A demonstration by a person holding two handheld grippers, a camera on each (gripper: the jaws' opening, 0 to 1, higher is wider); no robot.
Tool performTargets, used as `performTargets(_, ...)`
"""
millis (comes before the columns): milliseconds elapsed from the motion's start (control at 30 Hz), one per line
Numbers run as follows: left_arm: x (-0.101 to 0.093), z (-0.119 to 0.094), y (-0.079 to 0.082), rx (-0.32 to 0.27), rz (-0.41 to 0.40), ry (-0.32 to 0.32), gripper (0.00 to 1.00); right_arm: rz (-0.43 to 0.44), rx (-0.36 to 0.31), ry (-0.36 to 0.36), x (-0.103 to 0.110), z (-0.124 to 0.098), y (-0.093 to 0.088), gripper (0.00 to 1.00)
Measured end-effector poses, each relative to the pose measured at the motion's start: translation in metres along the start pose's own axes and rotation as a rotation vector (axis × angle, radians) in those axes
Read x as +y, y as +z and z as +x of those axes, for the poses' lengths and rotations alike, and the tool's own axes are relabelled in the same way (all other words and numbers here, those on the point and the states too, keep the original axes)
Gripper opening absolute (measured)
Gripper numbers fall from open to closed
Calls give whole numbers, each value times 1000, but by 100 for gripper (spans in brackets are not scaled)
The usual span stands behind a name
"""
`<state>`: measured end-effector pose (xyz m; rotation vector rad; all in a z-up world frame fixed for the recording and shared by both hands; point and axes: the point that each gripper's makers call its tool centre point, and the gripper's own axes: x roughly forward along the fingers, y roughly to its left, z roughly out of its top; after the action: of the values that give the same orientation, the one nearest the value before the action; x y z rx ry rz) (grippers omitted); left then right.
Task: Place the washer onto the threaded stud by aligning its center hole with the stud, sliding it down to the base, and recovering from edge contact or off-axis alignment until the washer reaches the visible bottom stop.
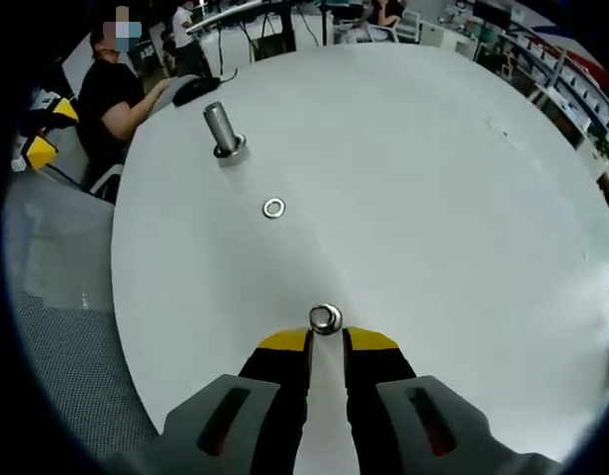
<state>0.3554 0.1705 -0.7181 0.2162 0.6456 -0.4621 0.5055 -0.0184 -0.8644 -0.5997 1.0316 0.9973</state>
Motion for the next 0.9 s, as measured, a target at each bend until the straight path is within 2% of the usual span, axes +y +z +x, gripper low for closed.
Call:
performTargets(233,-1,0,1,-5,2,-6,18,4,10,-6,7,-4,-12,15)
performTargets(467,-4,0,2,-7,11,-17,18,15,4,-5,15,-12,-14,16)
performTargets(700,-5,-1,4,-20,6,-25,18,13,-4,9,32,-16,-5,16)
performTargets(900,-4,-2,6,-32,0,-23,18,1,-18,32,47,-8,10,16)
